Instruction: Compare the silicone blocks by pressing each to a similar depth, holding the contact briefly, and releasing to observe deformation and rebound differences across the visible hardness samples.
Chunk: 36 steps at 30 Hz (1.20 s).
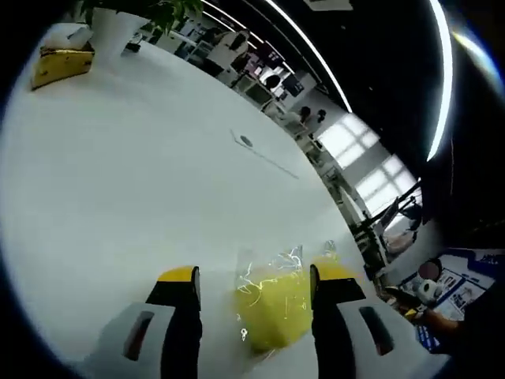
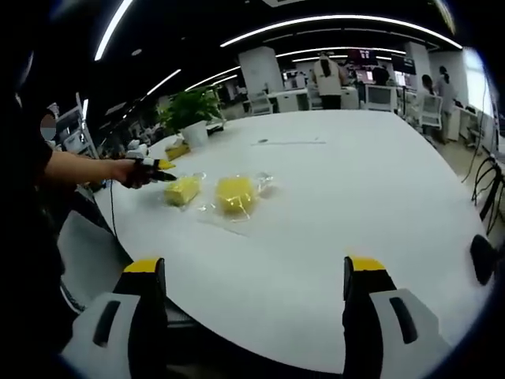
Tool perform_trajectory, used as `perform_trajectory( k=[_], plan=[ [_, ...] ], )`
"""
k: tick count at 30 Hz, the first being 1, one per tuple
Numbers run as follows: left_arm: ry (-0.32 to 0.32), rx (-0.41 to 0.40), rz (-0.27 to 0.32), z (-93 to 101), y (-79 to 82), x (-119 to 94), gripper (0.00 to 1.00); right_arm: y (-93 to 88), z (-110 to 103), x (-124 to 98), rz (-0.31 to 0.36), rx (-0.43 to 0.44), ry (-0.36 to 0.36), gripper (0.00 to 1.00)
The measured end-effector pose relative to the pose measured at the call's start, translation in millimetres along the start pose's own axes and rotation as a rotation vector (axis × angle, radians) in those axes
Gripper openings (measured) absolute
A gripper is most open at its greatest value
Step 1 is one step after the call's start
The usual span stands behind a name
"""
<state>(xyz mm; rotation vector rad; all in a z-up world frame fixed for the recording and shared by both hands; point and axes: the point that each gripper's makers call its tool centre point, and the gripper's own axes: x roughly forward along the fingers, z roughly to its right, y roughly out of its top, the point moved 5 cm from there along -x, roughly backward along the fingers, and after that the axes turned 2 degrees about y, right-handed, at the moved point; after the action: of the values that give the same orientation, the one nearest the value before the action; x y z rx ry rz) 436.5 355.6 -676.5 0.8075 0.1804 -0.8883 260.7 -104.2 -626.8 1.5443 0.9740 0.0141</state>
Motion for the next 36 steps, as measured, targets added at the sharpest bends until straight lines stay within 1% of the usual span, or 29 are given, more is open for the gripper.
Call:
perform_trajectory(
  k=[3, 7, 10, 14, 17, 21, 24, 25, 26, 27, 28, 29, 31, 33, 36],
  plan=[
    [0.009, -0.010, 0.008, -2.9, 1.7, 4, 0.51, 0.0, 3, -1, -0.002, 0.006, -0.005, 0.86],
    [0.025, -0.006, -0.014, -8.0, -1.0, 9, 0.46, 0.8, 4, -1, -0.003, 0.005, -0.014, 0.85],
    [0.011, -0.026, -0.025, -7.6, -3.0, 11, 0.42, 1.8, 4, -1, -0.002, 0.007, -0.014, 0.84],
    [-0.024, -0.063, -0.026, -2.9, -3.0, 17, 0.32, 1.1, 5, 0, -0.013, 0.007, -0.015, 0.83],
    [-0.031, -0.076, -0.033, -0.7, -4.7, 21, 0.25, 2.5, 5, 1, -0.014, 0.006, -0.014, 0.82],
    [-0.020, -0.084, -0.037, -0.3, -7.9, 25, 0.21, 5.2, 6, 0, -0.009, 0.002, -0.017, 0.80],
    [-0.003, -0.096, -0.033, -4.0, -8.7, 25, 0.12, 6.5, 7, -2, -0.005, 0.002, -0.019, 0.79],
    [-0.002, -0.107, -0.027, -5.9, -9.4, 26, 0.10, 6.8, 7, -2, -0.005, 0.003, -0.019, 0.78],
    [-0.009, -0.149, -0.011, -5.1, -8.5, 26, 0.08, 6.5, 7, -2, -0.005, 0.003, -0.019, 0.78],
    [-0.011, -0.174, 0.004, -6.6, -7.6, 26, 0.06, 6.6, 7, -2, -0.006, -0.001, -0.021, 0.78],
    [-0.014, -0.172, 0.013, -7.3, -7.0, 26, 0.03, 6.5, 7, -3, -0.007, -0.002, -0.022, 0.78],
    [-0.032, -0.170, 0.018, -3.3, -7.0, 25, 0.00, 6.8, 7, -3, -0.008, -0.002, -0.024, 0.78],
    [-0.028, -0.157, 0.021, -2.8, -7.4, 25, 0.00, 7.9, 7, -3, -0.004, -0.001, -0.021, 0.77],
    [-0.041, -0.145, 0.016, -0.5, -9.4, 24, 0.00, 8.5, 6, -1, -0.004, -0.004, -0.017, 0.77],
    [-0.046, -0.109, 0.028, 3.0, -10.4, 23, 0.00, 10.2, 6, 0, -0.006, -0.009, -0.013, 0.77]
  ],
)
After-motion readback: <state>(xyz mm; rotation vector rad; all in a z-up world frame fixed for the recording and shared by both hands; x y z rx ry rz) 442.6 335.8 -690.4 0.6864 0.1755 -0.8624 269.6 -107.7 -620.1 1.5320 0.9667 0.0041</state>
